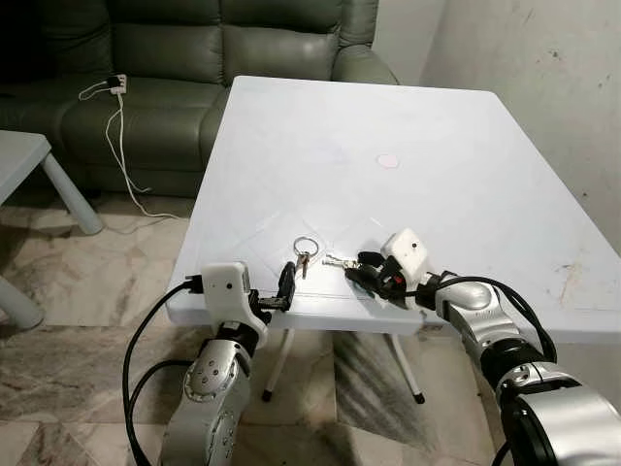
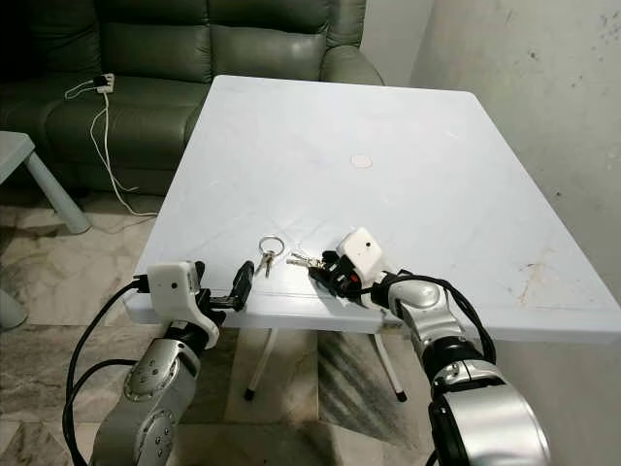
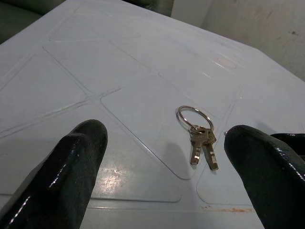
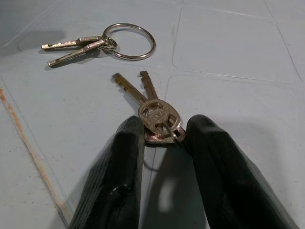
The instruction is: Hang keys on a hook
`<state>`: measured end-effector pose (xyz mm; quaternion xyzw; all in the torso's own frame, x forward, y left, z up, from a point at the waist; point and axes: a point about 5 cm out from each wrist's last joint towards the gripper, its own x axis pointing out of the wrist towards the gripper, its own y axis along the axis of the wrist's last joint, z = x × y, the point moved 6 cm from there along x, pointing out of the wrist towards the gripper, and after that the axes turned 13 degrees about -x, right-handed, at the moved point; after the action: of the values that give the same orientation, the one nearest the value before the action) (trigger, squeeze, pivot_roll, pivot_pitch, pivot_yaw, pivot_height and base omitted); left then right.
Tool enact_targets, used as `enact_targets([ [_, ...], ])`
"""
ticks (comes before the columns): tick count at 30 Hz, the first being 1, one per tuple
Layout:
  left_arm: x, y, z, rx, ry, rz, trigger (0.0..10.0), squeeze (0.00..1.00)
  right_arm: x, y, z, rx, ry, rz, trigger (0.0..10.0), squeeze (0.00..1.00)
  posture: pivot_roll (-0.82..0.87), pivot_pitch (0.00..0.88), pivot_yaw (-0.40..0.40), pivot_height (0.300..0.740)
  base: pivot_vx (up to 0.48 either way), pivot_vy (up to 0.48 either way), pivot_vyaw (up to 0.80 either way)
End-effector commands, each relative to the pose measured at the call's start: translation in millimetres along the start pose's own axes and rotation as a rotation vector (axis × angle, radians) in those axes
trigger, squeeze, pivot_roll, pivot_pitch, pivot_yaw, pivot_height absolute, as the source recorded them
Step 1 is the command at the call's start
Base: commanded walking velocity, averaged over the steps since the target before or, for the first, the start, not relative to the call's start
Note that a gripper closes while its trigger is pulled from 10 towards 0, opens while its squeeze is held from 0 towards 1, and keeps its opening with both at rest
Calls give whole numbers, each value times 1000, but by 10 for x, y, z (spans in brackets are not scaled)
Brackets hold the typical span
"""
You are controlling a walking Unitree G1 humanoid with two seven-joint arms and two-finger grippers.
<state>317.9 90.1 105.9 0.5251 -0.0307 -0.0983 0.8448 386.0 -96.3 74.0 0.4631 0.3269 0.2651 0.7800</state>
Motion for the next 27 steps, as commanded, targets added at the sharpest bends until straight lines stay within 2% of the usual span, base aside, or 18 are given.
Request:
enact_targets([
  [1,9,12,179,-54,-22,16,10000,0,-27,-13,64,-6,-17,-15,0,0,86,91,-117,740,0,0,0],
  [3,10,13,179,-54,-22,15,10000,0,-29,-16,70,-7,-20,-17,0,0,86,91,-117,740,0,0,0],
  [4,11,13,179,-55,-22,15,10000,0,-30,-17,71,-7,-20,-18,1137,0,86,91,-117,740,0,0,0],
  [6,14,14,180,-55,-21,16,10000,0,-33,-21,79,-9,-25,-20,745,0,86,91,-116,740,0,0,0],
  [7,14,14,179,-55,-21,16,10000,0,-33,-21,81,-9,-26,-21,1255,0,86,91,-116,740,0,0,0],
  [8,16,14,182,-55,-22,16,10000,0,-35,-21,81,-9,-25,-20,824,0,86,91,-116,740,0,0,0],
  [9,16,14,182,-56,-22,15,10000,0,-35,-21,81,-9,-25,-20,1490,0,85,92,-115,740,0,0,0],
  [10,16,12,182,-56,-21,15,10000,0,-36,-23,82,-9,-26,-21,1490,0,85,92,-115,740,0,0,0],
  [11,17,12,183,-56,-22,15,10000,0,-36,-24,84,-10,-27,-22,2510,0,85,92,-115,740,0,0,0],
  [12,17,10,186,-56,-22,14,10000,0,-38,-25,87,-10,-28,-23,6510,0,85,92,-115,740,0,0,0],
  [13,17,10,189,-57,-23,14,10000,0,-38,-27,92,-11,-31,-26,10000,0,85,92,-115,740,0,0,0],
  [22,21,11,195,-58,-23,14,10000,0,-49,-33,128,6,-45,-31,10000,0,87,86,-115,740,0,0,0],
  [23,21,10,199,-59,-24,13,10000,0,-51,-26,130,24,-42,-24,10000,812,87,85,-115,740,0,0,0],
  [24,22,10,201,-59,-24,13,10000,0,-52,-19,142,28,-48,-20,10000,1000,87,85,-115,740,0,0,0],
  [27,25,7,204,-60,-25,12,10000,0,-56,-3,183,10,-76,-16,10000,1000,87,83,-114,740,0,0,0],
])
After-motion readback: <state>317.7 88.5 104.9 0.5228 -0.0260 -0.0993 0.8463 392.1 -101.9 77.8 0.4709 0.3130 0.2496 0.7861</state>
